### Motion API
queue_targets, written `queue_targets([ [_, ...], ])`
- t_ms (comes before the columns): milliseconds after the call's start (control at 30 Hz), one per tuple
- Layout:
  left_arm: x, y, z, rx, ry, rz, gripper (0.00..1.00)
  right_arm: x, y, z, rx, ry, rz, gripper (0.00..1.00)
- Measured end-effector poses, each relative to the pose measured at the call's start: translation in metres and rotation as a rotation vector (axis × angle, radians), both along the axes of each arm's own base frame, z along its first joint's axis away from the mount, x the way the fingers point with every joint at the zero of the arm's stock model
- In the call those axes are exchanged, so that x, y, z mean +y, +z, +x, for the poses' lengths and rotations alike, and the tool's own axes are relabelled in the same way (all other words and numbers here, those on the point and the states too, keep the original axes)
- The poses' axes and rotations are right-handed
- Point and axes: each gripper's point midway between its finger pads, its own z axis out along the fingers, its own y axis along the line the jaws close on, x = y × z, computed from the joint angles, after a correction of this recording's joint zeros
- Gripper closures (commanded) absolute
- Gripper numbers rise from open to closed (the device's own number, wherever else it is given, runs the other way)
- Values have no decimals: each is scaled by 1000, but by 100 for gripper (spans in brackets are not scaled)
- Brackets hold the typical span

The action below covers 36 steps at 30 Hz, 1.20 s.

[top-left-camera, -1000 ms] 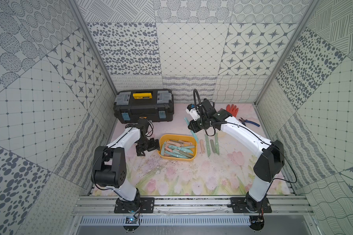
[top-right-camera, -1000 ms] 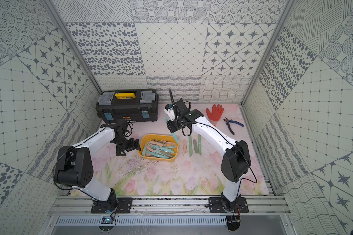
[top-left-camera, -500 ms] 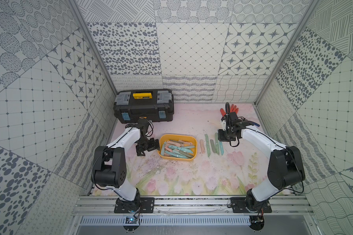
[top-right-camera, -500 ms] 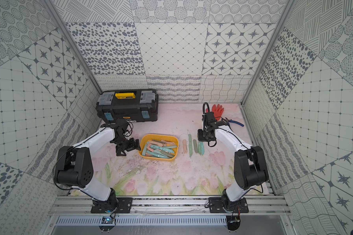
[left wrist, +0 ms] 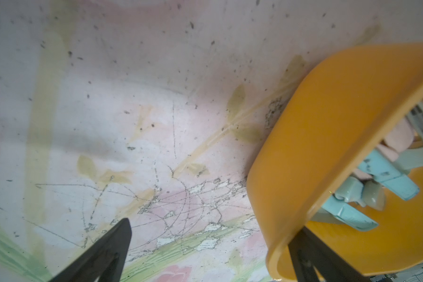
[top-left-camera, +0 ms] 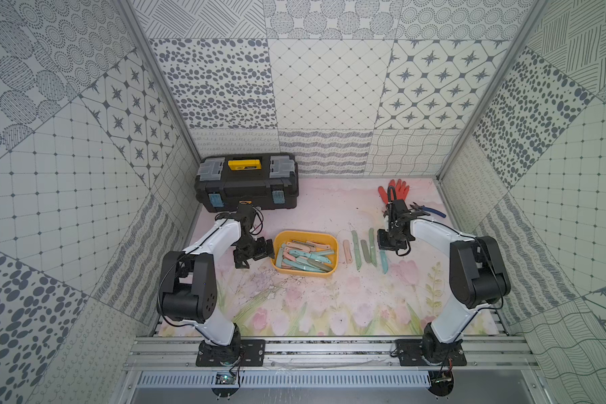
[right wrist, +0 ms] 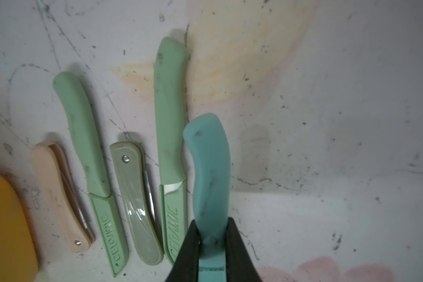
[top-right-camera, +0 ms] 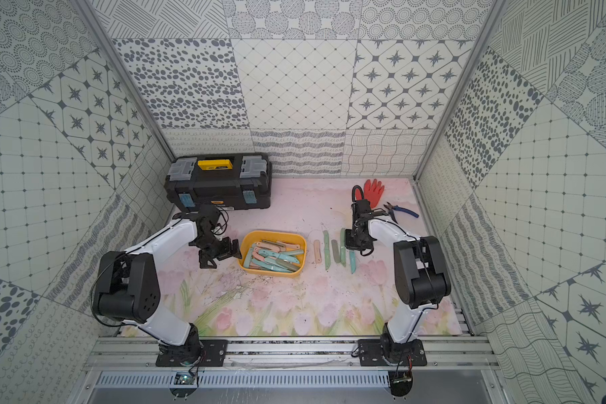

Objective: Take the fruit knife out of the storage box
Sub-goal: Place the fruit knife at the center of the board.

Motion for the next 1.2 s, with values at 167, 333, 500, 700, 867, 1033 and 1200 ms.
queue_targets([
  [167,0,0,0,0,0,0,2,2,-11,2,19,1,6,84],
  [333,0,0,0,0,0,0,2,4,-12,5,13,3,17,82],
  [500,0,0,0,0,0,0,2,5,-12,6,12,4,22,74],
  [700,0,0,0,0,0,0,2,5,-12,6,9,4,22,73],
  [867,0,0,0,0,0,0,2,5,-11,7,9,4,22,73],
  [1033,0,0,0,0,0,0,2,5,-9,7,10,3,18,72],
  [1200,0,0,0,0,0,0,2,2,14,10,-31,-1,8,72],
])
